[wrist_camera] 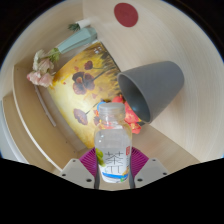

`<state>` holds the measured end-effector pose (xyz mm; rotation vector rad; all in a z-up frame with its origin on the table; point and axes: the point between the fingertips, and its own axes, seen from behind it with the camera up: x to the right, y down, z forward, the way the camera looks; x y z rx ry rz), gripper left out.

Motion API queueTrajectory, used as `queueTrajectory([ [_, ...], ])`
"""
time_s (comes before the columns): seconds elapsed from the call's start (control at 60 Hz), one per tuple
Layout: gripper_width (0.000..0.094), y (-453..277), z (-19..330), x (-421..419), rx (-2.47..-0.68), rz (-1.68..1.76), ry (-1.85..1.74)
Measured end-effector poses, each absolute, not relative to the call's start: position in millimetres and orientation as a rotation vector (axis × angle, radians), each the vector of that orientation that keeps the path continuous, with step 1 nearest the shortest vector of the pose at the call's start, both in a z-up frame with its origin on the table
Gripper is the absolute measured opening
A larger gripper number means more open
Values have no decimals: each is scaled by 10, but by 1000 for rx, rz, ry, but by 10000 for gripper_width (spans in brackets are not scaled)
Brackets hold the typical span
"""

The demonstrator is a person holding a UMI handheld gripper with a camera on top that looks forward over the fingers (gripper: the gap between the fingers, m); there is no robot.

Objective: Pour water

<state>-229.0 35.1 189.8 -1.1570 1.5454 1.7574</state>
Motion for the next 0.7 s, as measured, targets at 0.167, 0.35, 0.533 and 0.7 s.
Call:
queueTrajectory([
  [0.167, 401, 282, 2379, -2334, -1517, 1473, 1023],
  [0.35, 405, 300, 2796, -1861, -1743, 829, 354],
  [0.533, 404, 427, 3034, -1122, -1679, 370, 20],
  [0.7, 404, 462, 2361, -423, -1769, 126, -88],
])
